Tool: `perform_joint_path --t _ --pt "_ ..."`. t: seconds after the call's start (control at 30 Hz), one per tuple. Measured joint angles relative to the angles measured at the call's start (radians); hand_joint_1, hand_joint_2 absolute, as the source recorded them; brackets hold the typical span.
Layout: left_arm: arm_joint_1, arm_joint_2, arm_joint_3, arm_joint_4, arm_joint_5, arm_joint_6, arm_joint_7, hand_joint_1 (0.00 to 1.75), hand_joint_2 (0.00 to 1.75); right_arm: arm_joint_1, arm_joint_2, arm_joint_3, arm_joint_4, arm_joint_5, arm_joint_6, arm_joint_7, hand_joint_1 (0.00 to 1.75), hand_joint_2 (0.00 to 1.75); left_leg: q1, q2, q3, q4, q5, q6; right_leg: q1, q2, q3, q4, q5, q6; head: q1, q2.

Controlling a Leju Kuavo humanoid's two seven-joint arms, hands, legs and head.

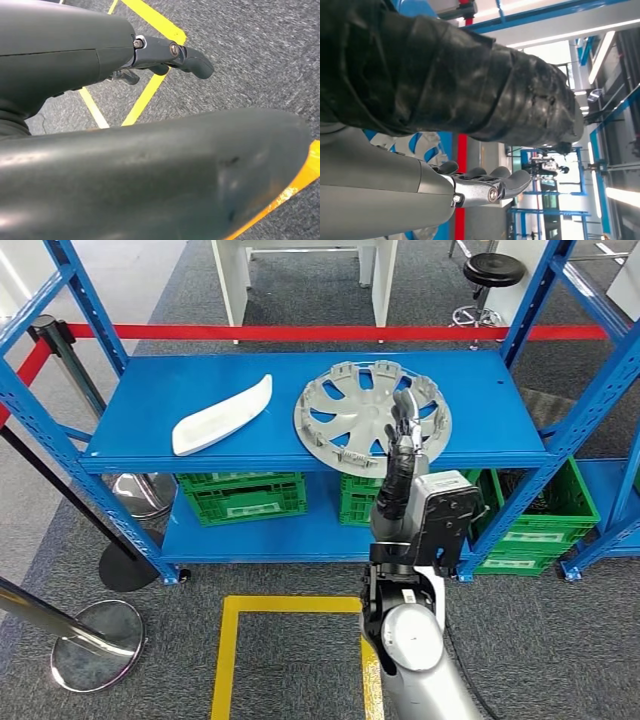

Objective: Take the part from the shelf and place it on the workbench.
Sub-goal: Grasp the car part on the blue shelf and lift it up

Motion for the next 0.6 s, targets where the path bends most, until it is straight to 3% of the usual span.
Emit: perform_joint_path --t 0.6 --pt "0.0 0.002 0.001 0.0 -0.017 -0.013 -0.006 0.0 0.0 -0.032 0.001 0.049 -0.035 -0.009 -0.033 -0.013 0.0 0.0 0.0 0.0 0.0 0.0 0.0 0.0 0.0 0.0 0.0 0.0 0.0 0.0 0.0 0.0"
